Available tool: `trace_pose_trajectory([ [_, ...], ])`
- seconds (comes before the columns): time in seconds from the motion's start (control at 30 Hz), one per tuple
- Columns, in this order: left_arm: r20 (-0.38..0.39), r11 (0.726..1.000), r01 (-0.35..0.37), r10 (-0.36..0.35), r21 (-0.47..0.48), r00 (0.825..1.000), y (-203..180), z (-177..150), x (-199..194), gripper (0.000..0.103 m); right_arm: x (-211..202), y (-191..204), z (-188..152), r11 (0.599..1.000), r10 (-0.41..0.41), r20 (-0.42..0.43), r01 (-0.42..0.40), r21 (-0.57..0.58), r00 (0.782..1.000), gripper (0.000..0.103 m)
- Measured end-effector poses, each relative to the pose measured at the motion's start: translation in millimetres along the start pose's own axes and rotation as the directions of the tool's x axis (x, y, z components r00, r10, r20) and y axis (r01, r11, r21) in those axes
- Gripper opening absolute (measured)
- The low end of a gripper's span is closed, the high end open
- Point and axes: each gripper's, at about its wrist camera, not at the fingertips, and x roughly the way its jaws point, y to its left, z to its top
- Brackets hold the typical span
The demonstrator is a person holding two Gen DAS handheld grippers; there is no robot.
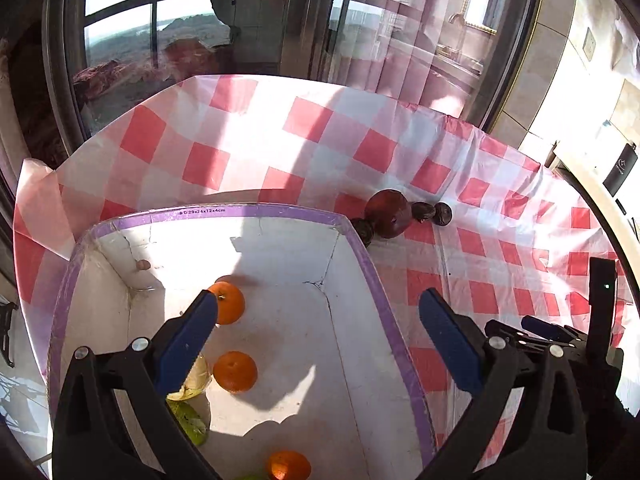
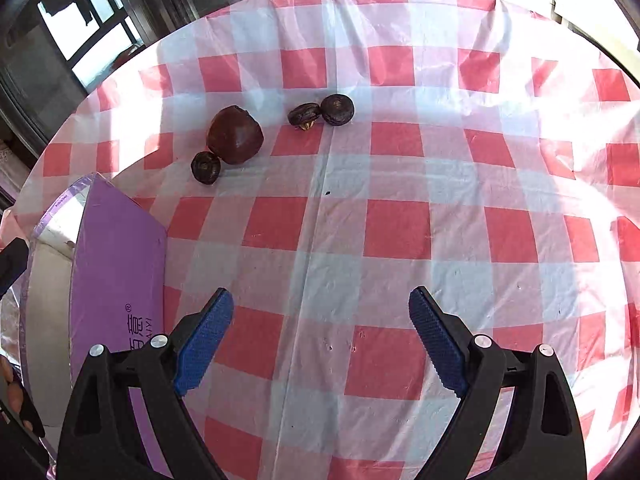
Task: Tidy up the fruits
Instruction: 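Grasp a dark plum with the right tool while the left tool approaches another plum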
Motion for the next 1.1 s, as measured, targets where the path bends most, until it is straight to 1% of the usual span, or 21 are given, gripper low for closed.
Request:
trace_pose_trajectory([
  [0.1, 0.004, 0.996, 0.029, -0.029, 0.081, 1.0, -43, 1, 10, 0.101, 33, -8, 20, 0.997, -0.032, 0.004, 0.032, -0.066, 0.999, 0.087],
  [0.17, -0.014, 0.994, 0.044, -0.043, 0.101, 0.999, -68, -1, 22, 0.101, 51, -10, 36, 0.993, -0.035, 0.028, 0.038, -0.108, 0.999, 0.087],
  [0.3, -0.075, 0.991, 0.091, -0.083, 0.103, 0.994, -104, -10, 45, 0.101, 81, -9, 71, 0.984, -0.013, 0.071, 0.025, -0.177, 0.997, 0.087],
  [0.43, -0.12, 0.982, 0.095, -0.076, 0.161, 0.99, -128, -21, 65, 0.101, 101, -8, 102, 0.974, 0.024, 0.115, 0.002, -0.225, 0.993, 0.086],
  [0.5, -0.135, 0.978, 0.103, -0.079, 0.179, 0.988, -136, -22, 72, 0.101, 110, -7, 114, 0.969, 0.047, 0.119, -0.017, -0.245, 0.992, 0.083],
  [0.53, -0.147, 0.977, 0.104, -0.076, 0.188, 0.986, -140, -22, 78, 0.101, 114, -7, 119, 0.967, 0.055, 0.12, -0.023, -0.254, 0.991, 0.08],
  [0.67, -0.177, 0.977, 0.072, -0.035, 0.203, 0.984, -151, -23, 103, 0.101, 126, -7, 132, 0.954, 0.09, 0.123, -0.05, -0.296, 0.988, 0.071],
  [0.7, -0.196, 0.979, 0.065, -0.026, 0.195, 0.98, -152, -23, 112, 0.101, 127, -7, 135, 0.949, 0.1, 0.125, -0.056, -0.31, 0.987, 0.071],
  [0.73, -0.215, 0.982, 0.057, -0.018, 0.178, 0.977, -151, -23, 120, 0.101, 128, -6, 137, 0.943, 0.113, 0.123, -0.068, -0.324, 0.986, 0.068],
  [0.77, -0.226, 0.986, 0.041, -0.004, 0.159, 0.974, -149, -23, 127, 0.101, 129, -4, 139, 0.936, 0.126, 0.121, -0.078, -0.342, 0.985, 0.065],
  [0.87, -0.249, 0.992, -0.017, 0.048, 0.123, 0.967, -143, -24, 149, 0.101, 131, -1, 142, 0.917, 0.149, 0.115, -0.094, -0.388, 0.982, 0.06],
  [0.9, -0.255, 0.992, -0.032, 0.063, 0.124, 0.965, -142, -23, 156, 0.101, 130, -1, 142, 0.911, 0.157, 0.116, -0.098, -0.401, 0.981, 0.057],
  [0.93, -0.255, 0.991, -0.038, 0.07, 0.128, 0.964, -142, -22, 161, 0.101, 130, 1, 143, 0.906, 0.147, 0.124, -0.083, -0.415, 0.981, 0.046],
  [0.97, -0.252, 0.99, -0.038, 0.073, 0.138, 0.965, -142, -21, 166, 0.101, 130, 1, 143, 0.899, 0.139, 0.127, -0.072, -0.431, 0.982, 0.04],
  [1.03, -0.248, 0.985, -0.033, 0.075, 0.169, 0.966, -146, -18, 176, 0.101, 128, -4, 142, 0.904, 0.141, 0.126, -0.075, -0.421, 0.982, 0.04],
  [1.1, -0.238, 0.982, -0.013, 0.059, 0.189, 0.969, -152, -13, 183, 0.101, 121, -21, 137, 0.923, 0.129, 0.132, -0.07, -0.378, 0.983, 0.039],
])
